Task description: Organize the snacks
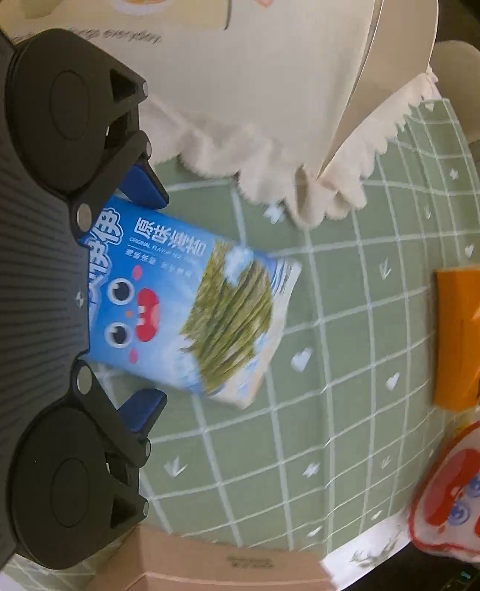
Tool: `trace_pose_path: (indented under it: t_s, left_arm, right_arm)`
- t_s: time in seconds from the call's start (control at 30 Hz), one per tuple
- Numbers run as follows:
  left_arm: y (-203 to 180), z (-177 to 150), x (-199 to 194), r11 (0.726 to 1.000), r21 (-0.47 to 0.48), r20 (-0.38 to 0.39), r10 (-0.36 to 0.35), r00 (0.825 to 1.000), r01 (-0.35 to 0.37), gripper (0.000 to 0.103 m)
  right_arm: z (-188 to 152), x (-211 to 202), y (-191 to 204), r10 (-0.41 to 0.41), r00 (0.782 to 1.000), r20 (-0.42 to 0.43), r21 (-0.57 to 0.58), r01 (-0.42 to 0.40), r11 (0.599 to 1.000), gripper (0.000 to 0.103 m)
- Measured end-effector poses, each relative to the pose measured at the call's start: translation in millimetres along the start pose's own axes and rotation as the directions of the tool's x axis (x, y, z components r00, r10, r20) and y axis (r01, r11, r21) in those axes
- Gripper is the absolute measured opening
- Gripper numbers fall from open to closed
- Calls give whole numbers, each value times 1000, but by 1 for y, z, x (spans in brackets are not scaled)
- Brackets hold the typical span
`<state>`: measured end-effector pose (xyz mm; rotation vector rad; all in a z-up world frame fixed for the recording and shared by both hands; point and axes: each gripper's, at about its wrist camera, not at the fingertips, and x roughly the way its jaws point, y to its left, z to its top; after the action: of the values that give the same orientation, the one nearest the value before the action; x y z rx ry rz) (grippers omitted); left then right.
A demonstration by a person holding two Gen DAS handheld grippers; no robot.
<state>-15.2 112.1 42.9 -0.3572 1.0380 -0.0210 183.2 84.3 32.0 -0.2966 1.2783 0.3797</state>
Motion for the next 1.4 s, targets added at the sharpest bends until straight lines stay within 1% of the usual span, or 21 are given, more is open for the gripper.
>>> trace_pose_path:
  t_s: [0.03, 0.07, 0.13, 0.2, 0.33, 0.43, 0.47, 0.57, 0.67, 0.73, 0.77, 0.9, 1.0, 1.03, 1.07, 1.13, 1.17, 1.23, 1.27, 1.33, 1.4]
  left_arm:
    - [0, 0, 1, 1000, 1, 1, -4, 1000, 4, 42]
    - [0, 0, 1, 1000, 2, 4, -9, 1000, 9, 42]
    - [-2, 1, 4, 1000, 5, 8, -20, 1000, 20, 42]
    - [-4, 2, 6, 999, 6, 9, -35, 999, 35, 41]
    - [-13, 8, 15, 998, -1, 5, -58, 998, 58, 41]
    - [-27, 17, 24, 997, 13, -10, -82, 997, 82, 41]
    - [-33, 19, 29, 996, 21, -14, -91, 996, 91, 41]
    - [-53, 24, 43, 992, 55, -13, -115, 993, 116, 42]
    - [-71, 29, 54, 989, 93, -16, -114, 993, 115, 42]
    - [-75, 30, 58, 987, 103, -7, -124, 992, 124, 42]
    - [-78, 31, 59, 986, 113, -5, -126, 992, 126, 42]
    - [-88, 36, 64, 979, 161, -18, -122, 992, 123, 43]
    - [-93, 32, 65, 973, 201, -6, -114, 993, 113, 43]
    - [-95, 30, 65, 971, 217, 2, -106, 994, 103, 43]
    - [-99, 28, 64, 966, 244, 10, -90, 996, 85, 43]
    - [-108, 25, 65, 953, 298, 16, -58, 998, 50, 43]
    - [-109, 25, 65, 952, 304, 17, -51, 999, 43, 43]
    - [-107, 25, 64, 955, 292, 17, -55, 998, 48, 42]
    - [-105, 25, 64, 956, 289, 15, -59, 998, 53, 42]
    - [-102, 28, 64, 957, 281, 3, -72, 997, 68, 41]
    - [-97, 32, 64, 961, 262, -14, -90, 996, 90, 41]
  right_arm:
    - [-7, -5, -8, 9, 1000, 14, 0, -9, 1000, 89]
    - [-13, -10, -15, 22, 1000, 22, -10, -22, 1000, 83]
    - [-28, -24, -26, -1, 999, 46, -51, 3, 999, 83]
    - [-48, -44, -40, -8, 995, 99, -93, 17, 996, 82]
    - [-93, -86, -79, 34, 989, 147, -52, -26, 998, 82]
    - [-133, -112, -104, 22, 979, 202, -31, -16, 999, 83]
    - [-145, -116, -111, 27, 977, 210, -28, -22, 999, 85]
    - [-173, -116, -131, 98, 976, 193, -8, -99, 995, 88]
    - [-190, -105, -145, 81, 982, 172, 49, -91, 995, 89]
    - [-199, -99, -152, 65, 985, 163, 66, -76, 995, 89]
    - [-203, -98, -155, 55, 983, 175, 81, -70, 994, 89]
    - [-212, -106, -166, 60, 975, 216, 101, -83, 991, 89]
    - [-212, -109, -171, -3, 959, 283, 100, -26, 995, 89]
    - [-210, -106, -172, -31, 957, 289, 114, -2, 993, 89]
    - [-206, -99, -177, -56, 959, 277, 139, 17, 990, 89]
    - [-198, -89, -188, -47, 966, 253, 169, 3, 986, 89]
    - [-195, -84, -191, -45, 968, 247, 178, 1, 984, 89]
    - [-193, -77, -192, -68, 968, 240, 187, 23, 982, 88]
    - [-191, -72, -194, -67, 972, 223, 194, 23, 981, 86]
    - [-194, -69, -194, -39, 980, 193, 214, -4, 977, 83]
    - [-201, -70, -189, 3, 985, 173, 211, -40, 977, 83]
